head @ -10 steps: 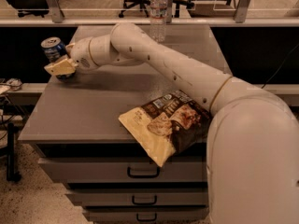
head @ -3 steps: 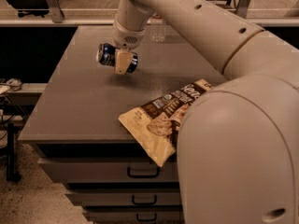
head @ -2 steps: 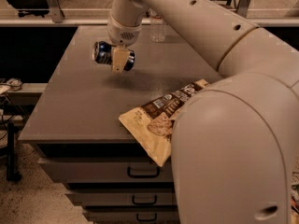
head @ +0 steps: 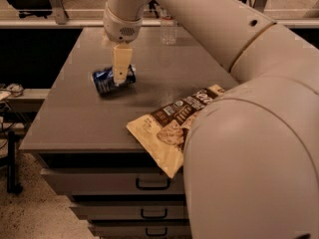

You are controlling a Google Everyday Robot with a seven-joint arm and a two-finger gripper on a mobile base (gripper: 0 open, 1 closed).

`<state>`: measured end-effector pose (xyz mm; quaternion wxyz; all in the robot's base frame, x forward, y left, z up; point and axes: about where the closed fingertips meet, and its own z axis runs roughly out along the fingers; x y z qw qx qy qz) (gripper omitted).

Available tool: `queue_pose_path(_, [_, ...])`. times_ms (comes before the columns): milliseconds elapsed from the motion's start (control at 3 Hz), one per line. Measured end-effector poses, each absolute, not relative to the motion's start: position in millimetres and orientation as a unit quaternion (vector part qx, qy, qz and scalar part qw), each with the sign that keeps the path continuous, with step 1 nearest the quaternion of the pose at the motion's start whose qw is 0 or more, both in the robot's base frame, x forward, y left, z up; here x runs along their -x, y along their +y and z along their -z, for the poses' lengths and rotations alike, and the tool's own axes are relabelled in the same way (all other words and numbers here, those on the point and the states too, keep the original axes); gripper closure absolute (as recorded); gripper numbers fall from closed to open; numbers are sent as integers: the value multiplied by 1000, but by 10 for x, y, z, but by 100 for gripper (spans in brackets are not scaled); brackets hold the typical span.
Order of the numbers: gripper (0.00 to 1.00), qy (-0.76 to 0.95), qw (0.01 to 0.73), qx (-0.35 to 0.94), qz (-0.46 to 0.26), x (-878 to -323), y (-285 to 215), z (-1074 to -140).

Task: Knock pepsi can over

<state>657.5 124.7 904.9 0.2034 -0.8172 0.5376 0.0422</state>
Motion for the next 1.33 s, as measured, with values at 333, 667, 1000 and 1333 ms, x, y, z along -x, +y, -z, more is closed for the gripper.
queue_pose_path(333, [0,525,205,825,-46,-6508,1320,-9094])
queue_pose_path(667, [0,518,207,828,-55,-6460,1373,-9094])
queue_pose_path(1000, [0,542,231,802,-97,-6463,1259,-9040])
queue_pose_path(1333, [0,555,247,784,-125,-6425,1110,-9084])
